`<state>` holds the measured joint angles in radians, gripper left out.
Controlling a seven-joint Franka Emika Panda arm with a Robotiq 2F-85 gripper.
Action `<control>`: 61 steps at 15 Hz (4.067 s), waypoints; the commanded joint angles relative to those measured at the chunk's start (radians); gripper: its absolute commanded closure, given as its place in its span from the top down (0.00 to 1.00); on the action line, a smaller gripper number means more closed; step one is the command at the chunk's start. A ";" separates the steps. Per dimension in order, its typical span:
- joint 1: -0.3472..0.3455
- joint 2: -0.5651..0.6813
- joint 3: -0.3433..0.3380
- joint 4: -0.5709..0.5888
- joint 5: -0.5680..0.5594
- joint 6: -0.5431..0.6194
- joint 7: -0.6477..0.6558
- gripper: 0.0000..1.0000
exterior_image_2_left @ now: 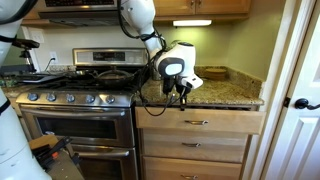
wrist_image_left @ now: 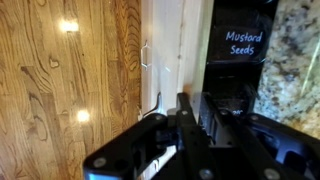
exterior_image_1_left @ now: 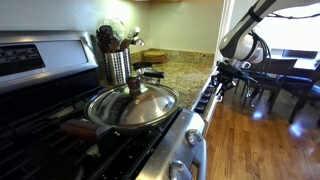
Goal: Open the top drawer on the right
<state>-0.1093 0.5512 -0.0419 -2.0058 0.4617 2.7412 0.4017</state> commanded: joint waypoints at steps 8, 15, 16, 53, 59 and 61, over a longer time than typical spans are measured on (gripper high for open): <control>0.000 -0.017 -0.009 -0.023 -0.005 -0.002 -0.001 0.16; -0.033 -0.002 0.004 -0.066 0.022 0.058 -0.049 0.06; -0.039 -0.002 0.008 -0.072 0.026 0.062 -0.058 0.06; -0.098 -0.103 0.017 -0.233 0.066 0.129 -0.146 0.06; -0.120 -0.102 0.011 -0.296 0.068 0.159 -0.184 0.06; -0.121 -0.100 0.008 -0.311 0.068 0.170 -0.191 0.06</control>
<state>-0.2051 0.4301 -0.0141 -2.2327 0.5363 2.8617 0.2543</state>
